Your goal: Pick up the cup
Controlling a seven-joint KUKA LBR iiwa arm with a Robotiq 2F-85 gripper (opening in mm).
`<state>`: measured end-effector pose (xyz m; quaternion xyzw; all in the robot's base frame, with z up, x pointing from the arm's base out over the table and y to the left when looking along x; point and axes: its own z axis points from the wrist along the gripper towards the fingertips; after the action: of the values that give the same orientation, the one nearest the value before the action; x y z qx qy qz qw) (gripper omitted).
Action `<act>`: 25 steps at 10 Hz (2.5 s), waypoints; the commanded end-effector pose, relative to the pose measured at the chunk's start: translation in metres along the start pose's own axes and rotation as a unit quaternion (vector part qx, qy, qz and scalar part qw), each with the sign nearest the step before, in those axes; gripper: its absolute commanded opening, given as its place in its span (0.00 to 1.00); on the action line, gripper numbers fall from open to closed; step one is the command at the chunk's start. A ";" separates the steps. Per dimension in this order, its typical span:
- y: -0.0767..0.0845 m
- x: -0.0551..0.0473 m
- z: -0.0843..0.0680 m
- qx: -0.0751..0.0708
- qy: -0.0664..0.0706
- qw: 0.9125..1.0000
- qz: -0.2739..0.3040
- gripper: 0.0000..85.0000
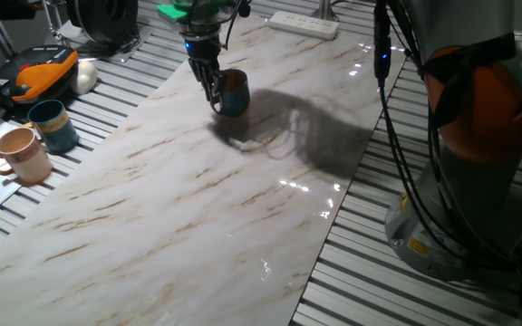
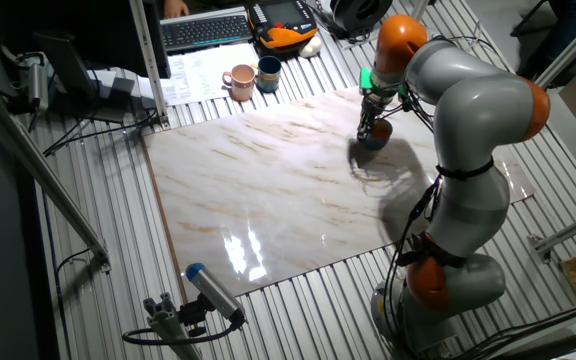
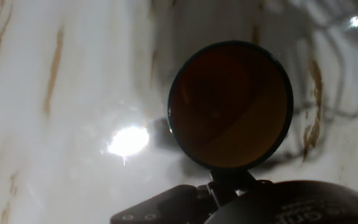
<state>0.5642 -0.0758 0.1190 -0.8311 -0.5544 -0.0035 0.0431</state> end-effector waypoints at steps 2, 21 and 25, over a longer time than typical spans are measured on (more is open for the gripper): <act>-0.003 0.000 -0.004 -0.025 0.011 0.998 -0.048 0.00; -0.012 0.007 -0.001 -0.046 -0.011 0.967 -0.252 0.00; -0.012 0.008 0.001 -0.042 -0.014 0.956 -0.291 0.00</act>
<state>0.5559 -0.0634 0.1197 -0.6386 -0.7691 -0.0263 -0.0025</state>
